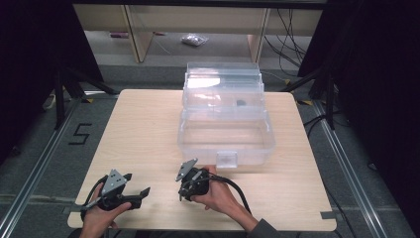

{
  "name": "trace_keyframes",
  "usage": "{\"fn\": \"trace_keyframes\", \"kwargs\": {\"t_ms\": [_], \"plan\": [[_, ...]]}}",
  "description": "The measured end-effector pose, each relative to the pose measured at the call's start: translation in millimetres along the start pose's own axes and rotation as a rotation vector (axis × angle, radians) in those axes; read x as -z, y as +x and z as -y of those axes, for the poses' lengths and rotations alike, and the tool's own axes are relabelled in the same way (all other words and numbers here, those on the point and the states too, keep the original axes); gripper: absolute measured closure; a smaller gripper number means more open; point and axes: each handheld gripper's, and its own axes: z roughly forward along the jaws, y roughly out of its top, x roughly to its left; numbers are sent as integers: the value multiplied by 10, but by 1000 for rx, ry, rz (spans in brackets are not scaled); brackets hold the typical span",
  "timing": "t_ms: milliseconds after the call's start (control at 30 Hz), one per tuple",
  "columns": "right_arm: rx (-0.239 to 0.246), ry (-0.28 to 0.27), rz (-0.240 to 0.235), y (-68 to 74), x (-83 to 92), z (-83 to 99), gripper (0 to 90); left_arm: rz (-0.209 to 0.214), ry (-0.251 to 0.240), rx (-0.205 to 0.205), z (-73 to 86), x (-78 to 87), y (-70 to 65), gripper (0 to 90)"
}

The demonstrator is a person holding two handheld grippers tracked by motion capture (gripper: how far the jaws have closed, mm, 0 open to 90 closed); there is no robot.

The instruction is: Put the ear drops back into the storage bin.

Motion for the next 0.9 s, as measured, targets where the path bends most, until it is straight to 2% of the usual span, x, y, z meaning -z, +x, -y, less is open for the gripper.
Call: {"fn": "trace_keyframes", "kwargs": {"t_ms": [167, 267, 333, 367, 433, 500, 533, 633, 667, 733, 767, 800, 833, 867, 900], "plan": [[10, 20, -8, -15, -4, -32, 597, -2, 6, -2, -1, 1, -1, 172], [-2, 33, -14, -6, 3, -46, 601, 4, -1, 2, 2, -8, -3, 172], [11, 40, -19, -16, 0, -62, 602, 4, -1, 4, 3, -9, -2, 172], [-11, 69, -24, -3, 11, -75, 603, 2, 2, 2, 3, -8, 0, 172], [-9, 82, -30, -6, 9, -91, 604, 3, 2, 1, 3, -8, 0, 172], [13, 79, -36, -18, 7, -106, 604, 3, 1, 2, 3, -8, -1, 172], [-12, 95, -31, -7, 19, -111, 605, 4, 0, 4, 2, -7, -2, 172], [25, 74, -47, -47, 46, -135, 605, -4, 7, 3, 0, -1, -3, 172], [9, 72, -44, -43, 62, -137, 604, -4, 7, 3, 0, -1, -3, 172], [29, 69, -48, -70, 103, -152, 604, -4, 8, 2, 0, -1, -3, 172], [13, 71, -45, -74, 137, -157, 605, -4, 8, 2, -1, -1, -3, 172], [23, 70, -48, -95, 162, -166, 605, -4, 7, 4, -1, -1, -3, 172], [7, 70, -45, -100, 195, -169, 605, -4, 7, 4, -1, -1, -3, 172], [16, 66, -45, -115, 206, -172, 605, -4, 6, 4, 0, -1, -2, 172], [4, 69, -34, -121, 245, -178, 605, -4, 6, 6, 0, -2, -3, 172]]}}
